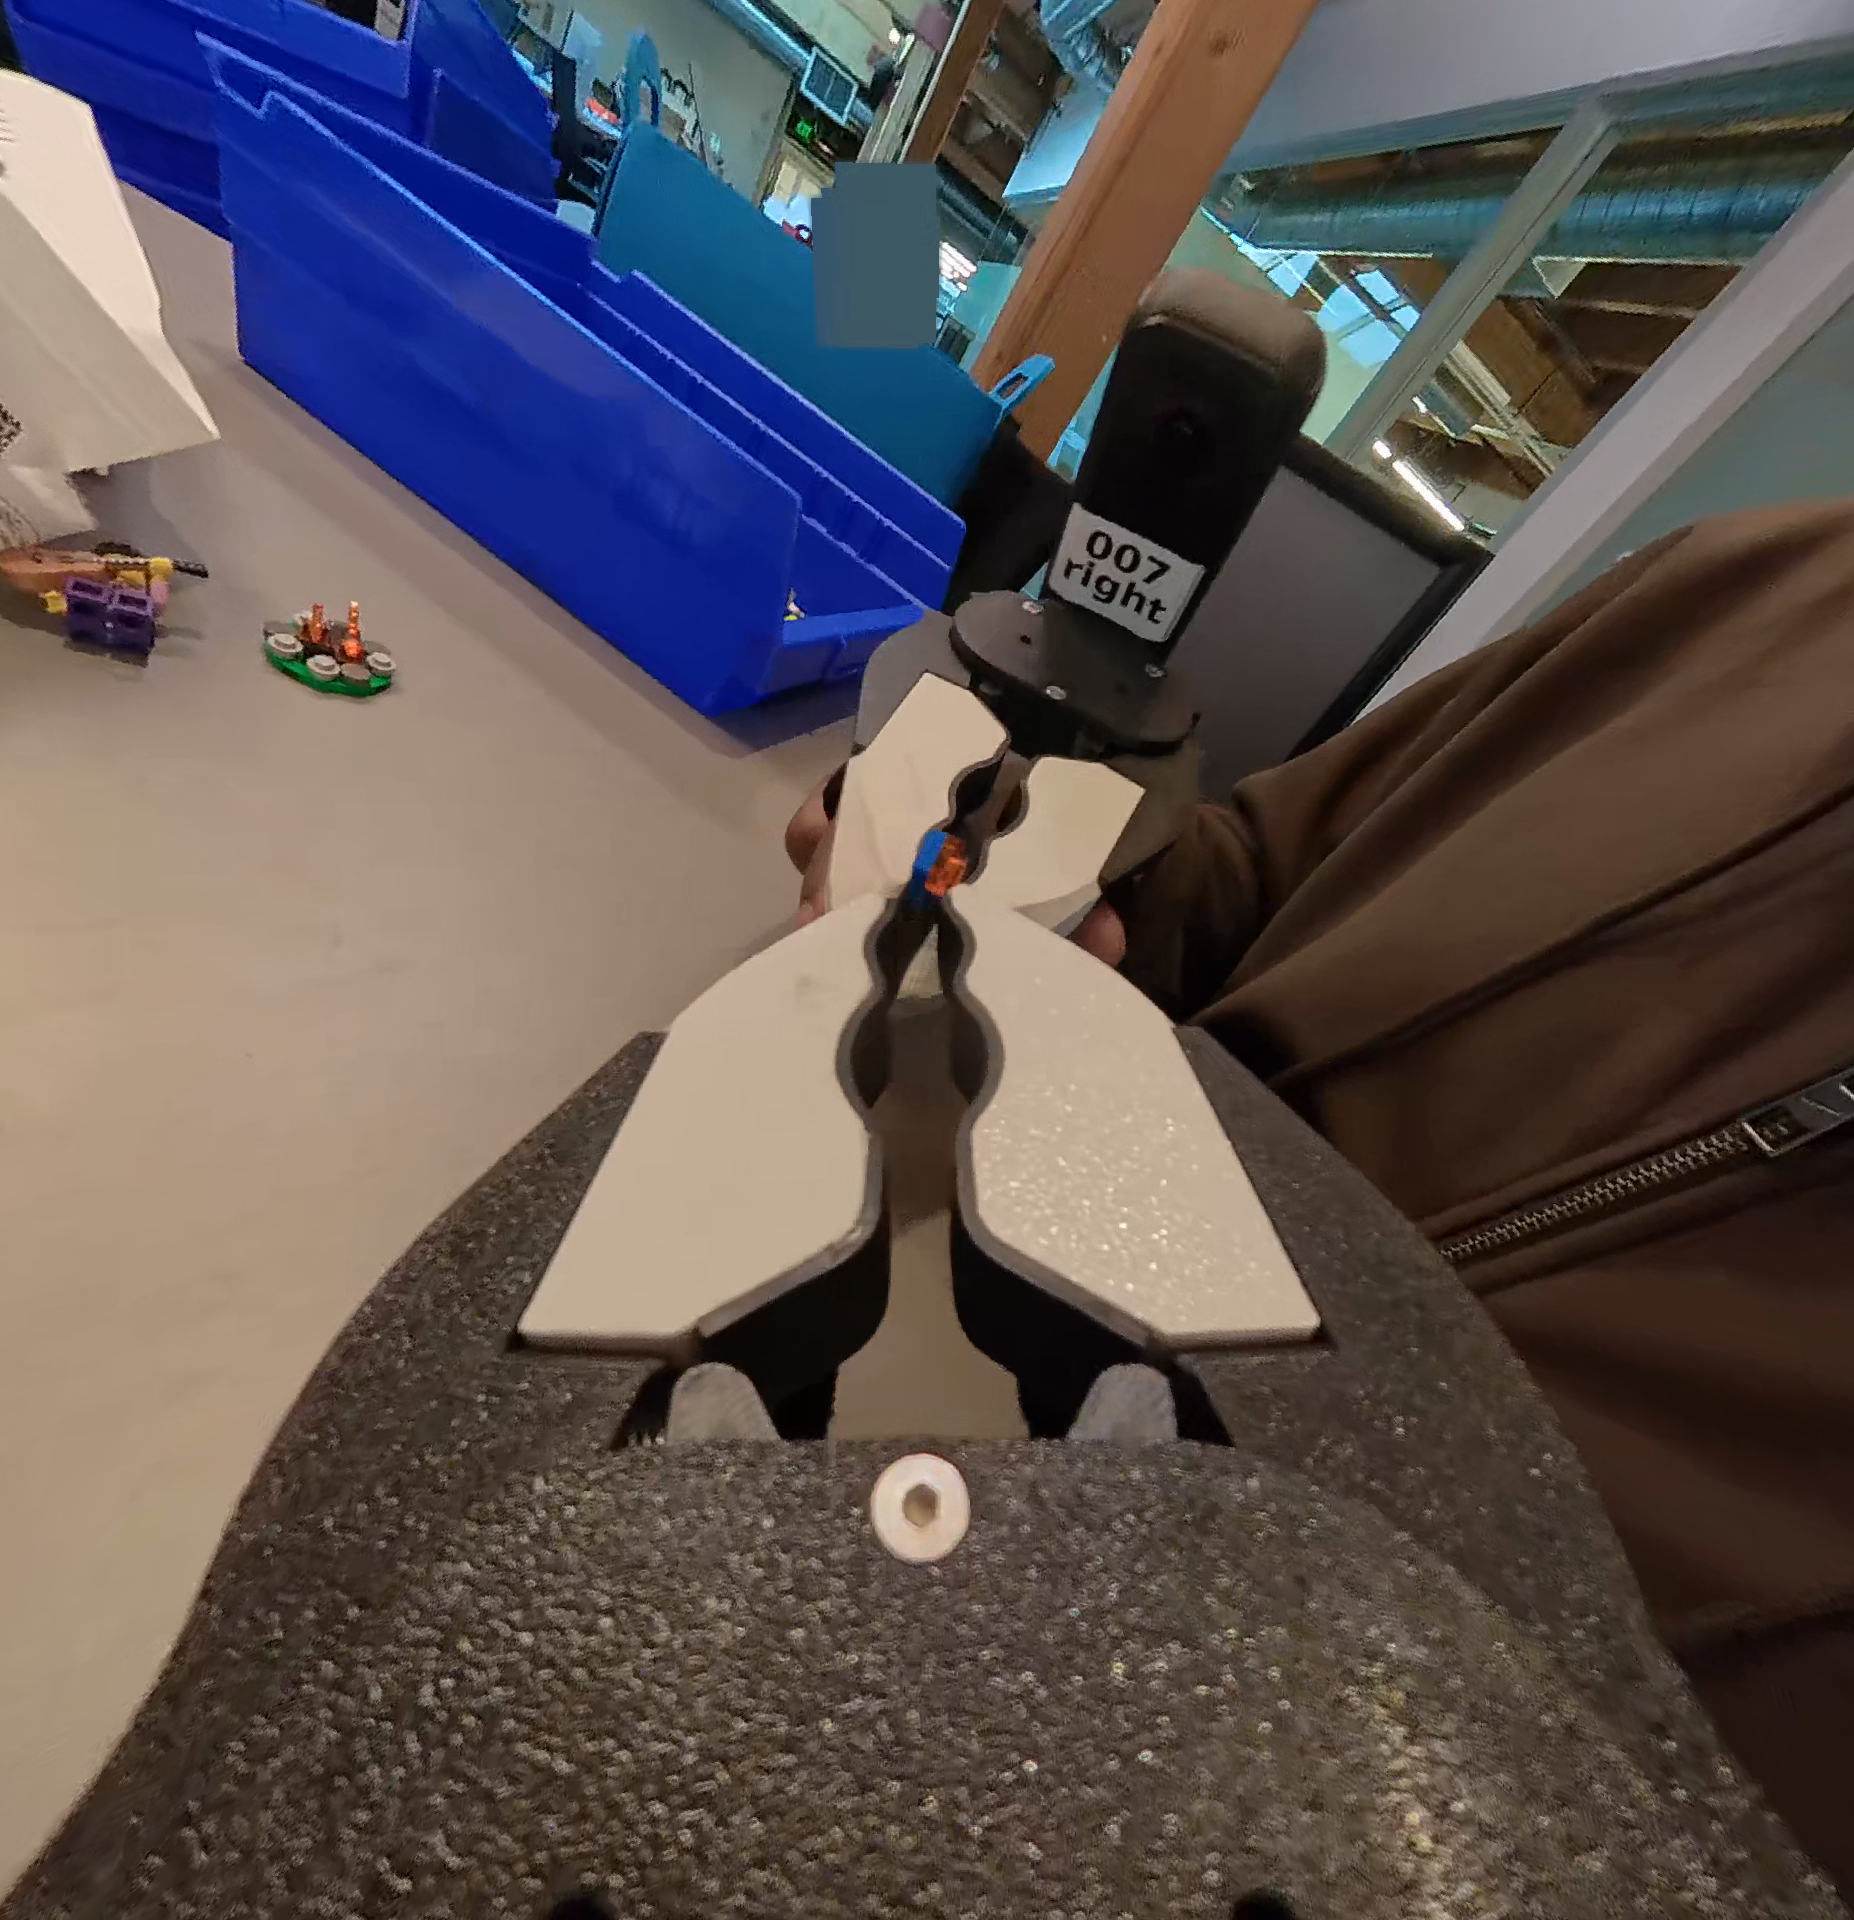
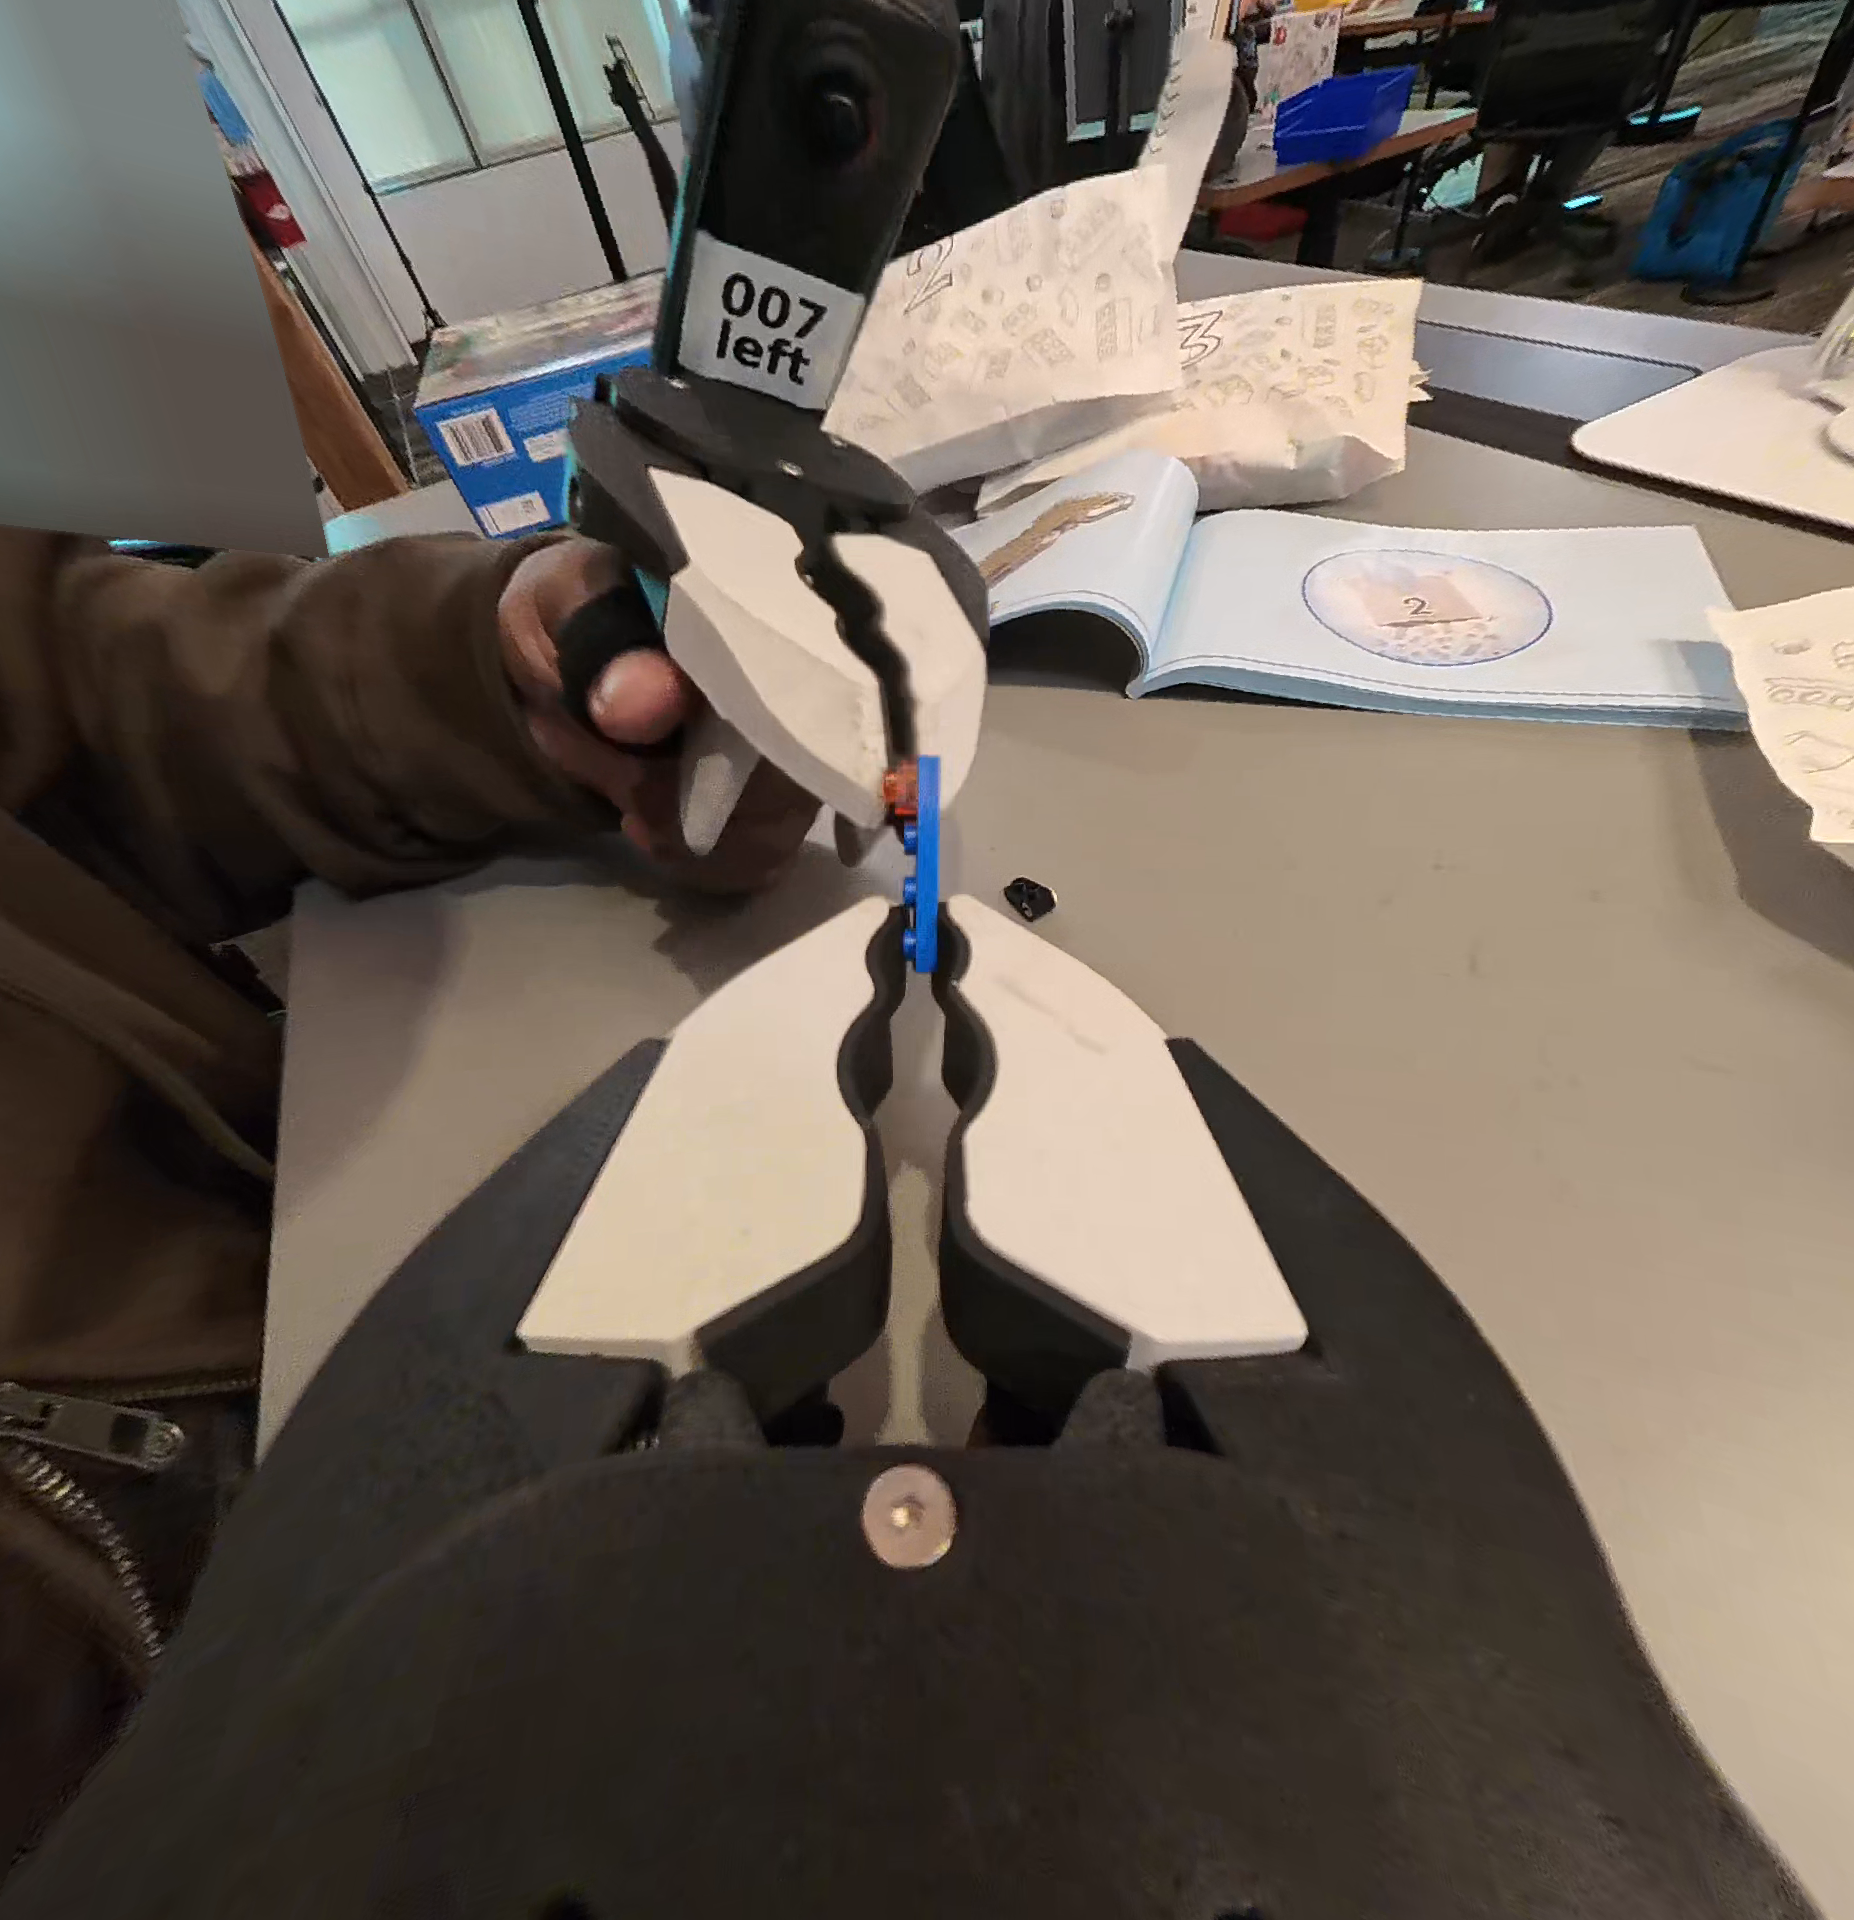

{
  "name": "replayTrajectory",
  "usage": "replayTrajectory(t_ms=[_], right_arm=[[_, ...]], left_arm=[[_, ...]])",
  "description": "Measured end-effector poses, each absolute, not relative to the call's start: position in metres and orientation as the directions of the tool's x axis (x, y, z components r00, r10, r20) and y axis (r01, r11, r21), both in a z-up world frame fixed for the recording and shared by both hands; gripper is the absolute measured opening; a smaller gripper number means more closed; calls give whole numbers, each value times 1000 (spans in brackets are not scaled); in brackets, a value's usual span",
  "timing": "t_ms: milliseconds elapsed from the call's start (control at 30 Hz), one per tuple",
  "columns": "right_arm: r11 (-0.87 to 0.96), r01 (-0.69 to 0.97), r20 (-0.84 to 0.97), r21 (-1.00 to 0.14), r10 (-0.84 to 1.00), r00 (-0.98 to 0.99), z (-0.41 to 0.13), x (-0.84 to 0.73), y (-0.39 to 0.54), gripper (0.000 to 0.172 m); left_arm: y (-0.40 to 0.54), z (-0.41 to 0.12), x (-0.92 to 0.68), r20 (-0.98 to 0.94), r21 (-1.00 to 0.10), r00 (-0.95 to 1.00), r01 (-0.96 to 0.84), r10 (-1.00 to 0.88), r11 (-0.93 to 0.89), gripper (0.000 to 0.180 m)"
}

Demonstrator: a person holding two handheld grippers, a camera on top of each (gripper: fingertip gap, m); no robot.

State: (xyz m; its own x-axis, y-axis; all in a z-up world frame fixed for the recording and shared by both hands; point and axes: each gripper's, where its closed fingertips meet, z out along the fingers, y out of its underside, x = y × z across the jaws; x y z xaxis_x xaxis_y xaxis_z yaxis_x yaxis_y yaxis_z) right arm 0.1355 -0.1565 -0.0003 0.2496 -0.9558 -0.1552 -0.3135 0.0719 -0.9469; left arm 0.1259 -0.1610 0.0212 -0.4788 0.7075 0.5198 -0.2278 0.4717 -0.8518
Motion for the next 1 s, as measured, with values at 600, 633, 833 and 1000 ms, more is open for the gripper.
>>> replayTrajectory(t_ms=[600, 633, 833, 1000], right_arm=[[-21, -360, -85, -933, -958, 276, -4, 140, -153, 25], [-8, -354, -101, -935, -952, 288, 0, 139, -153, 24], [135, -352, -256, -926, -910, 325, 5, 144, -141, 4], [247, -324, -349, -913, -885, 308, 5, 148, -140, 3]], left_arm=[[-159, 30, 128, 463, -884, -510, -209, 725, 418, 5], [-159, 30, 128, 456, -887, -516, -201, 725, 415, 5], [-159, 29, 126, 467, -881, -518, -204, 717, 427, 7], [-161, 20, 126, 478, -871, -534, -182, 698, 457, 8]])
